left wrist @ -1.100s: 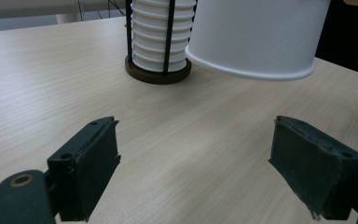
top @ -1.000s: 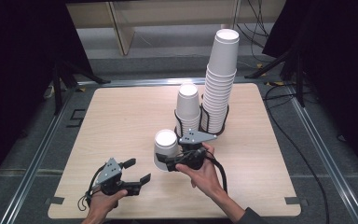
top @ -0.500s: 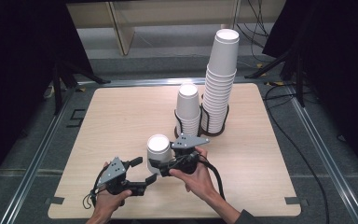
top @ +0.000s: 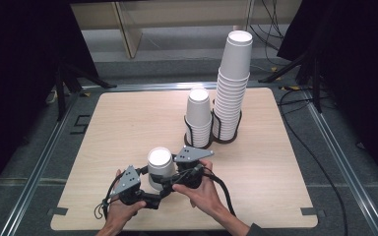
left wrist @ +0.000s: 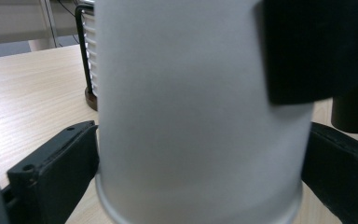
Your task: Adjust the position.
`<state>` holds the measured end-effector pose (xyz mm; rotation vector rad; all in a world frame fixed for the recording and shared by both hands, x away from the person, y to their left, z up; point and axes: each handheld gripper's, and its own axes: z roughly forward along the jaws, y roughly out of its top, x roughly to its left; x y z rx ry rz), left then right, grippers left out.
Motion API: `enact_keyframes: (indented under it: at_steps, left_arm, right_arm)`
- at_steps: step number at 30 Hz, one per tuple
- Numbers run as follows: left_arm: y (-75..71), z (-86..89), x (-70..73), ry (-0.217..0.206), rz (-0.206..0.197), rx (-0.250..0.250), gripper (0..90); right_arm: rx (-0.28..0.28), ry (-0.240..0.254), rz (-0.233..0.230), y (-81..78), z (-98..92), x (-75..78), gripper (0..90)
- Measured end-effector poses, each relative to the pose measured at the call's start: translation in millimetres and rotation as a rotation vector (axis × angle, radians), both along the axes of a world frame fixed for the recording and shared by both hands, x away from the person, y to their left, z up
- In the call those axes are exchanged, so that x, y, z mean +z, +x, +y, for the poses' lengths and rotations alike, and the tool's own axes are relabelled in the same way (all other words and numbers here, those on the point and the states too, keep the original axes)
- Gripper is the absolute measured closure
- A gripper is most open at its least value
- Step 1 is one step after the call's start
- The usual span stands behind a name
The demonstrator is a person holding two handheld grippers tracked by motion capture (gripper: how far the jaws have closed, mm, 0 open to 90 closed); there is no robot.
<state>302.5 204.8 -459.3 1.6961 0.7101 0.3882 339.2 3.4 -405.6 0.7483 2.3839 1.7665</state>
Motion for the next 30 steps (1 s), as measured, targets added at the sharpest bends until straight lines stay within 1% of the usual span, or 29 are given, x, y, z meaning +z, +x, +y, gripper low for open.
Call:
enact_keyframes:
  at_steps: [1, 2, 3, 4, 6, 8, 9, 10, 11, 12, 13, 15, 16, 17, 18, 19, 20, 21, 23, 24, 25, 26, 27, 28, 29, 30]
  left_arm:
    - [-0.1, -0.7, -0.1, -0.006, 0.000, 0.000, 0.8]
    - [0.4, -1.5, -0.5, -0.020, -0.003, -0.002, 0.8]
    - [0.2, -0.5, 0.1, -0.009, -0.001, -0.004, 0.7]
    - [0.4, -0.7, 0.0, -0.012, -0.002, -0.005, 0.6]
    - [0.4, -1.0, 0.0, -0.013, -0.007, -0.007, 0.5]
    - [0.3, -1.5, 0.0, -0.013, -0.011, -0.010, 0.7]
    - [0.2, -2.6, -0.4, -0.027, -0.011, -0.010, 0.9]
    - [1.1, -3.1, -1.2, -0.036, -0.020, -0.020, 1.4]
    - [1.0, -2.8, -1.2, -0.030, -0.022, -0.019, 1.6]
    - [0.9, -2.9, -1.3, -0.033, -0.025, -0.020, 1.8]
    - [-0.4, -1.9, 0.1, -0.012, -0.019, -0.015, 4.1]
    - [-0.8, -1.7, 0.8, -0.001, -0.023, -0.017, 4.7]
    - [-0.2, -2.0, 0.1, -0.008, -0.028, -0.021, 5.4]
    - [-0.6, -1.1, 0.9, 0.001, -0.027, -0.018, 6.4]
    - [0.3, -0.6, 0.9, -0.014, -0.031, -0.013, 7.5]
    - [0.0, 0.5, 2.2, 0.007, -0.026, -0.008, 9.2]
    - [0.6, 0.7, 1.9, 0.009, -0.029, -0.010, 9.7]
    - [0.8, 1.1, 1.8, 0.011, -0.028, -0.012, 10.0]
    - [1.0, 1.4, 2.2, 0.019, -0.028, -0.013, 10.6]
    - [1.0, 1.1, 2.3, 0.023, -0.029, -0.016, 10.8]
    - [1.6, 0.8, 2.3, 0.030, -0.037, -0.025, 11.0]
    - [1.0, 0.9, 3.0, 0.054, -0.043, -0.026, 11.2]
    - [0.5, 1.0, 4.1, 0.078, -0.050, -0.028, 11.3]
    - [0.8, 0.4, 4.1, 0.082, -0.061, -0.037, 11.3]
    - [0.5, 1.5, 6.3, 0.115, -0.074, -0.038, 11.4]
    - [0.2, 1.6, 6.9, 0.128, -0.078, -0.041, 11.5]
  right_arm:
    - [-0.003, -0.008, -0.008, -0.3, -0.3, 0.5, 19.1]
    - [-0.004, -0.009, -0.002, -1.3, -0.2, 0.9, 19.0]
    - [0.004, 0.004, -0.003, -1.2, 0.9, 0.3, 19.0]
    - [0.008, -0.003, -0.031, -0.2, 0.3, 0.8, 19.1]
    - [0.010, 0.005, -0.020, -0.8, 0.4, 0.9, 19.0]
    - [0.010, -0.001, -0.014, -1.4, 0.2, 1.1, 19.0]
    - [0.014, 0.006, 0.005, -2.5, 1.0, 0.9, 19.1]
    - [0.016, 0.004, 0.011, -3.1, 1.1, 1.0, 19.0]
    - [0.017, 0.004, -0.013, -2.5, 1.4, 0.5, 19.1]
    - [0.020, 0.006, -0.013, -2.6, 1.8, 0.3, 19.1]
    - [0.024, 0.010, -0.012, -2.4, 2.2, -0.5, 18.8]
    - [0.020, 0.008, -0.008, -2.1, 1.9, -0.7, 18.6]
    - [0.024, 0.014, -0.001, -1.5, 1.9, -1.1, 18.2]
    - [0.026, 0.011, 0.003, -1.0, 1.5, -1.2, 17.8]
    - [0.024, 0.019, 0.012, -0.4, 0.9, -1.4, 17.6]
    - [0.032, 0.030, 0.027, -1.0, 0.7, -1.4, 17.2]
    - [0.030, 0.020, 0.015, -0.6, 0.4, -0.9, 16.9]
    - [0.036, -0.002, -0.009, 1.0, -0.6, 0.2, 16.9]
    - [0.043, -0.007, 0.000, 0.9, -2.9, 3.5, 16.1]
    - [0.041, -0.006, -0.002, 1.1, -4.2, 4.8, 15.8]
    - [0.043, 0.000, -0.014, 2.4, -6.3, 6.7, 15.9]
    - [0.041, 0.003, -0.014, 2.5, -8.9, 9.3, 15.8]
    - [0.049, -0.005, -0.005, 3.0, -12.3, 12.3, 15.8]
    - [0.064, 0.016, 0.031, 1.8, -13.8, 14.6, 15.8]
    - [0.066, 0.000, -0.010, 4.4, -18.2, 17.4, 15.8]
    - [0.076, -0.005, -0.003, 4.4, -21.1, 19.8, 15.8]
